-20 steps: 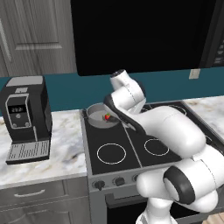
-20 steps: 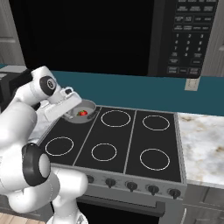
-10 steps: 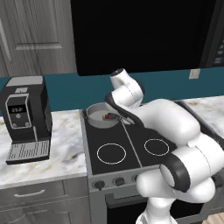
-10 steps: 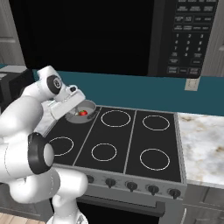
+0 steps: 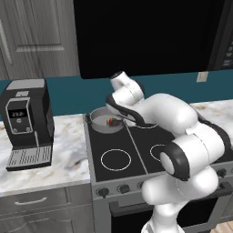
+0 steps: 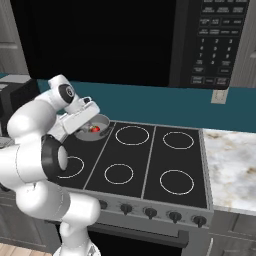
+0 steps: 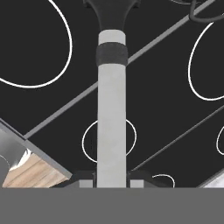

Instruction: Put the tomato and lemon wedge in the pot. Retrieve the spatula and lightly stir the vegetables in the pot.

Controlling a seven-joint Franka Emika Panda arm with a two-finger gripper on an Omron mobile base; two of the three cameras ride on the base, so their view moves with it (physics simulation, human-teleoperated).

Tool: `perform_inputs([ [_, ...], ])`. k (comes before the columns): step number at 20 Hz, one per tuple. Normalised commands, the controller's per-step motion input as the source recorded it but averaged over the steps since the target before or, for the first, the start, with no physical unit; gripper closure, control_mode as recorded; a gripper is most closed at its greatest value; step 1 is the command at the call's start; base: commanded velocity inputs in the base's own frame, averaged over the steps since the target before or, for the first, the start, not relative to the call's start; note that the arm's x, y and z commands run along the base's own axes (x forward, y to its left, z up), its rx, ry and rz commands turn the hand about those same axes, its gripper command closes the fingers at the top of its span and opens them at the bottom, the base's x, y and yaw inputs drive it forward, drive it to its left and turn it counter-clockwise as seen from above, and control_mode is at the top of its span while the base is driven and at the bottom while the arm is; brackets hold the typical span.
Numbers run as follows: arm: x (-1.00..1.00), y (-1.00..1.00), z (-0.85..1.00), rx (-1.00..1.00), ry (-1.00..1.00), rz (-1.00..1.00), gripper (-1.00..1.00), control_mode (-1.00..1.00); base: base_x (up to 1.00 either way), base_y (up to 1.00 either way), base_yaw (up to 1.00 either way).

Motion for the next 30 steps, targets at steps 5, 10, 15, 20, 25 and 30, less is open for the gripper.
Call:
perform_inputs([
  [5,0.21,0.0,0.03,-0.01,0.0,0.0,1.0,-1.0,0.0,0.0,0.0],
  [10,0.27,0.0,-0.1,-0.07,0.0,0.01,1.0,-1.0,0.0,0.0,0.0],
  [15,0.19,0.0,-0.01,-0.08,0.0,0.02,1.0,-1.0,0.0,0.0,0.0],
  [20,0.02,-0.24,-0.09,-0.08,-0.04,0.07,1.0,-1.0,0.0,0.0,0.0],
  [25,0.17,-0.23,0.0,-0.1,-0.02,0.12,1.0,-1.0,0.0,0.0,0.0],
  [30,0.28,-0.02,0.0,-0.13,0.01,0.13,1.0,-1.0,0.0,0.0,0.0],
])
